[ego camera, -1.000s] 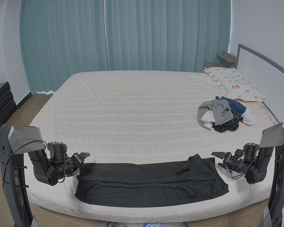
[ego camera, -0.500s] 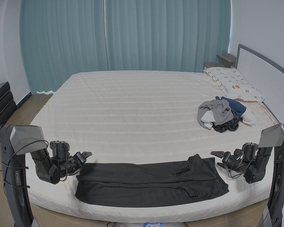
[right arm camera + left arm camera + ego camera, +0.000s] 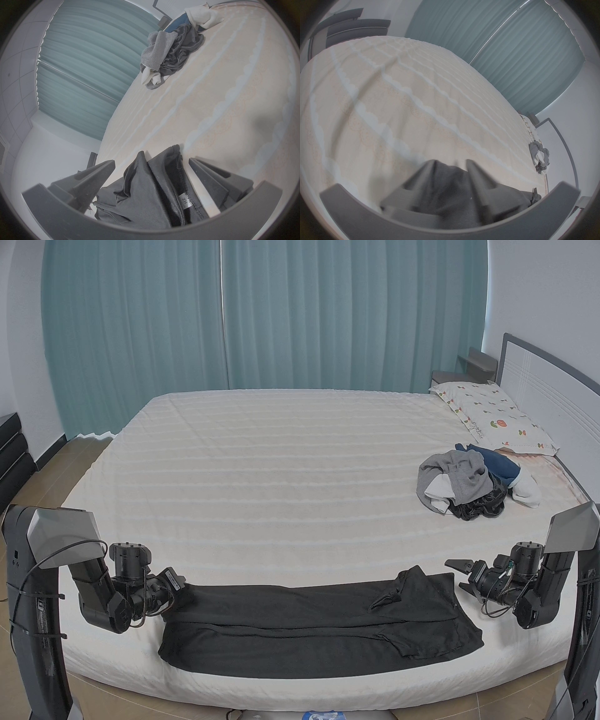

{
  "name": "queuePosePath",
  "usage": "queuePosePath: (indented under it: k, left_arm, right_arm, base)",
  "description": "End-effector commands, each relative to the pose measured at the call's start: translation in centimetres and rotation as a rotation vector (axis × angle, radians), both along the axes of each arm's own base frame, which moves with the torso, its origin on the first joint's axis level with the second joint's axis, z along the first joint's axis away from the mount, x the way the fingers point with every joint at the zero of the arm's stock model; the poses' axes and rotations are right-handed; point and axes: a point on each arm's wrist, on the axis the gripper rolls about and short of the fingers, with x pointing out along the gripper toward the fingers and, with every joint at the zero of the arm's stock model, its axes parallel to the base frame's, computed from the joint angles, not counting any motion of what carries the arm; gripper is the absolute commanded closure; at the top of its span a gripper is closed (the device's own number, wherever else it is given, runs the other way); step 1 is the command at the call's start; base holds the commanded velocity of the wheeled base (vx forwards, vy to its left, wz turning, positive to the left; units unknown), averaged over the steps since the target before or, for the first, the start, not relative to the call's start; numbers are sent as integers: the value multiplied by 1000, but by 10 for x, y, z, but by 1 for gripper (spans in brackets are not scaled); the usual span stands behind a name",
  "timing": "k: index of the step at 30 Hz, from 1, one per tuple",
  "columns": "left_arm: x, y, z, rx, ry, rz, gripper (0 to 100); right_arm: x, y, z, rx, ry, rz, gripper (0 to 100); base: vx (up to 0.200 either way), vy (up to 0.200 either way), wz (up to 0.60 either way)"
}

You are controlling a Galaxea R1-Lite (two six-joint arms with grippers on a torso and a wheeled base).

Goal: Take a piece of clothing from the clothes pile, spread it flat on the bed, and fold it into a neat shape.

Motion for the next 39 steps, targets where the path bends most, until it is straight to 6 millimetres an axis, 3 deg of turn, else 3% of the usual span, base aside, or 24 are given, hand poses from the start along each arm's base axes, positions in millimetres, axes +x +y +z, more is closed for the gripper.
queuePosePath:
  k: [1, 11, 21, 22, 39]
  left_arm:
    - [-1, 1, -5, 16, 15, 29, 100]
    - [0, 3, -4, -22, 5, 151, 100]
    - [0, 3, -3, -21, -9, 151, 100]
    - [0, 3, -3, -22, -9, 152, 100]
    - [-5, 2, -4, -20, 8, 151, 100]
  right_arm:
    - [1, 2, 1, -9, -4, -6, 0]
    - [12, 27, -3, -36, -10, 17, 0]
    - [24, 23, -6, -38, 1, 6, 0]
    - [24, 23, -6, -38, 1, 6, 100]
    - [44, 11, -8, -65, -30, -84, 100]
  base:
    - [0, 0, 0]
    - [0, 0, 0]
    - [0, 0, 0]
    - [0, 0, 0]
    - [0, 0, 0]
